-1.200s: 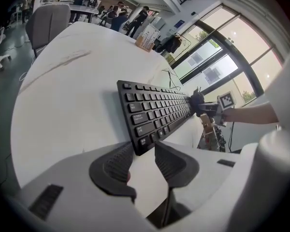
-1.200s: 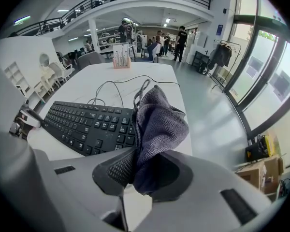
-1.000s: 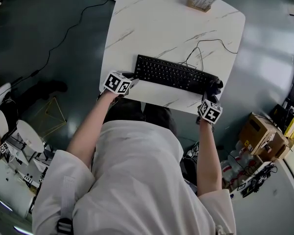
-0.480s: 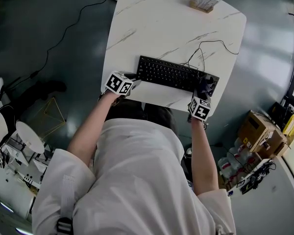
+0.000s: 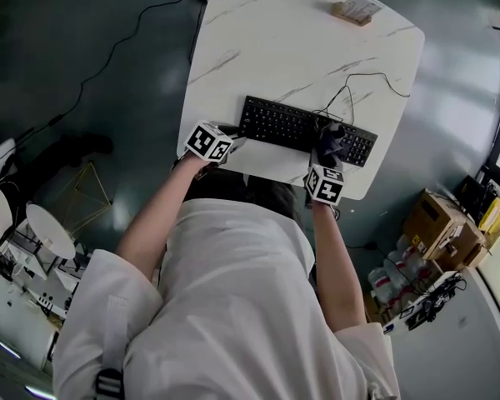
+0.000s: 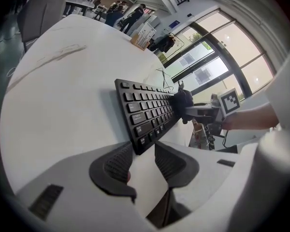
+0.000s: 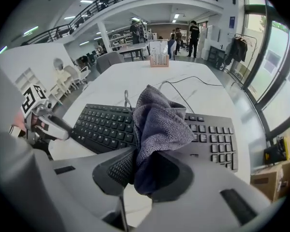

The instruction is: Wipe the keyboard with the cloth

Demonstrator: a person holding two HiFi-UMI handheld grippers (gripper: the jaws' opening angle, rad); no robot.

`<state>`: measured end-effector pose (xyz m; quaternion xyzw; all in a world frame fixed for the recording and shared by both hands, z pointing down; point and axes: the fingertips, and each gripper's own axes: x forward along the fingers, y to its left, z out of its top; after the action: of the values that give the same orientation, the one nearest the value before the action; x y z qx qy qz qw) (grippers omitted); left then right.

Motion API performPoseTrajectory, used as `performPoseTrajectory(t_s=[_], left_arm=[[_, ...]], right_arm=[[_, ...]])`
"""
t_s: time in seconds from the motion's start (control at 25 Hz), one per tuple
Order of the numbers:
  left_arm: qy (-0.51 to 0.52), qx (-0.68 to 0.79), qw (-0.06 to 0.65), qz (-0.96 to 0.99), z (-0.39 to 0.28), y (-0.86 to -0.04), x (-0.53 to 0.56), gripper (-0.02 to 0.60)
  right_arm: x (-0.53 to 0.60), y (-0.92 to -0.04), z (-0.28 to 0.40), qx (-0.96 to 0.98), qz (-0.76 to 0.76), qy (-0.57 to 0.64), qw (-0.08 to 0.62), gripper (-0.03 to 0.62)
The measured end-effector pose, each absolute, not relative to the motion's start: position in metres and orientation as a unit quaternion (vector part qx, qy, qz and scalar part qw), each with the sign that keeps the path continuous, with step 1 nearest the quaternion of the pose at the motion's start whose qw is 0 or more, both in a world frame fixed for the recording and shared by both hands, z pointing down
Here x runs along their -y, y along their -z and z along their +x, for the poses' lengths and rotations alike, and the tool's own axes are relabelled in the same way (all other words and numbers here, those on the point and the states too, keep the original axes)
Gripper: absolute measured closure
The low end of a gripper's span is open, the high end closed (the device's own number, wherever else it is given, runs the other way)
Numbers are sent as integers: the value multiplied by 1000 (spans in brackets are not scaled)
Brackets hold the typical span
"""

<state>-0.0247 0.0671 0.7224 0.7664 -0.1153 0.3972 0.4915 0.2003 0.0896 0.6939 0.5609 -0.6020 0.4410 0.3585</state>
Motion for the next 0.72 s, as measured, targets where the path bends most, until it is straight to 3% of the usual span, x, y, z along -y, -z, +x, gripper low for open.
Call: performPoseTrajectory(t_s=[0.4,0.72], left_arm=[[-393,105,490,771,-26,-720,-66,445],[-381,94,496,774,-25,-720,-67,445]], right_arm=[[-77,-692,129,651,530,-404,363,496],[-63,-688,62,697,493,-418,310,496]])
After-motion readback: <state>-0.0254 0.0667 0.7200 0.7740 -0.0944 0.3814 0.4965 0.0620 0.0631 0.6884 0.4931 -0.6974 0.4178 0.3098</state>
